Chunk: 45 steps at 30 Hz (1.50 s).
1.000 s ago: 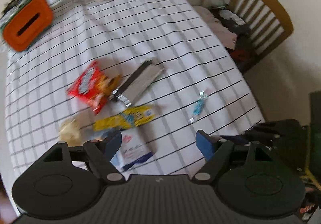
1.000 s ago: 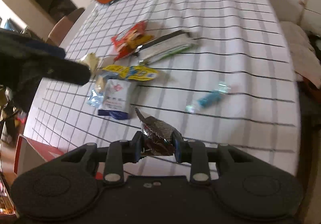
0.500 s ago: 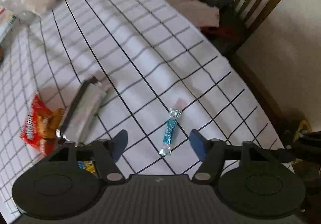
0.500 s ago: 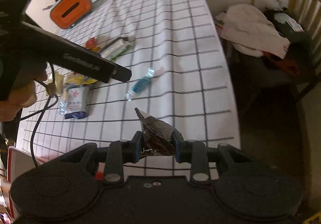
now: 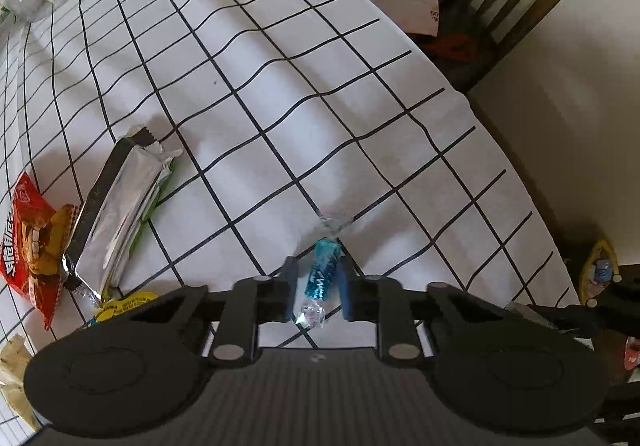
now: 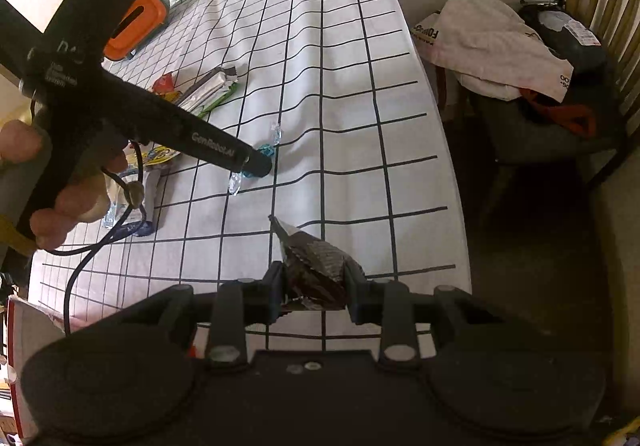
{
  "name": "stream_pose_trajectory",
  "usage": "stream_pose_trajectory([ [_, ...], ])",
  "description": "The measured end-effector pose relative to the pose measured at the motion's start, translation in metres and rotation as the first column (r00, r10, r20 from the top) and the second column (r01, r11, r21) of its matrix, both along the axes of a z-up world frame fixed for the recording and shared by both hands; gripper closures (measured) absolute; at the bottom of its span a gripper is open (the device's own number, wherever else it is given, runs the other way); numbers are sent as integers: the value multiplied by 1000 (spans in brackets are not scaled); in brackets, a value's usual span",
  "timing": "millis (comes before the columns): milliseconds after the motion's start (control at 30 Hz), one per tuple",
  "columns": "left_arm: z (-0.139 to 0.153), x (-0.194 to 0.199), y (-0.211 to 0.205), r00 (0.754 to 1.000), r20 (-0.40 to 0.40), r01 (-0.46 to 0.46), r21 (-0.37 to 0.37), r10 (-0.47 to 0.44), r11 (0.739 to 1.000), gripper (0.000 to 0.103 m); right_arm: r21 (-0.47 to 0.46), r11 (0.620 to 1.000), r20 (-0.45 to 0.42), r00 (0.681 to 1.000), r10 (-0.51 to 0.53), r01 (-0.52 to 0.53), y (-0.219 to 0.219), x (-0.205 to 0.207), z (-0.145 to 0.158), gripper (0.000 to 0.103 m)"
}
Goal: Organize snacks
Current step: 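Carry the chocolate packet and blue candy with both tools over the white box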
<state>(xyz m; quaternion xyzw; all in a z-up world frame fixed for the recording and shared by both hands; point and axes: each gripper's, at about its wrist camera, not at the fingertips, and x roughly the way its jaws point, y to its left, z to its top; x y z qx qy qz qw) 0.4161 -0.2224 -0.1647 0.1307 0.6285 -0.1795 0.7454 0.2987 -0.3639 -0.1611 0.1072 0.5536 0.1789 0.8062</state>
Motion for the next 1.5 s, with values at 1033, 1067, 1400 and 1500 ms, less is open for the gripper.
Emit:
stream_pose_trajectory([
  [1033,149,-96,110,959,185,-196,-112,215,974,91,7,993,183,976,114,-118,58,-58,106,73],
  [1067,153,-103,113,957,189,-200,-114,219,973,91,8,992,188,974,124,-128,62,-62,110,73],
  [1400,175,-182,148,951,194,-222,-120,242,968,91,9,973,198,954,224,-231,105,-108,122,73],
  [1500,172,-203,154,952,187,-225,-113,243,968,91,3,966,191,948,255,-260,116,-122,120,73],
])
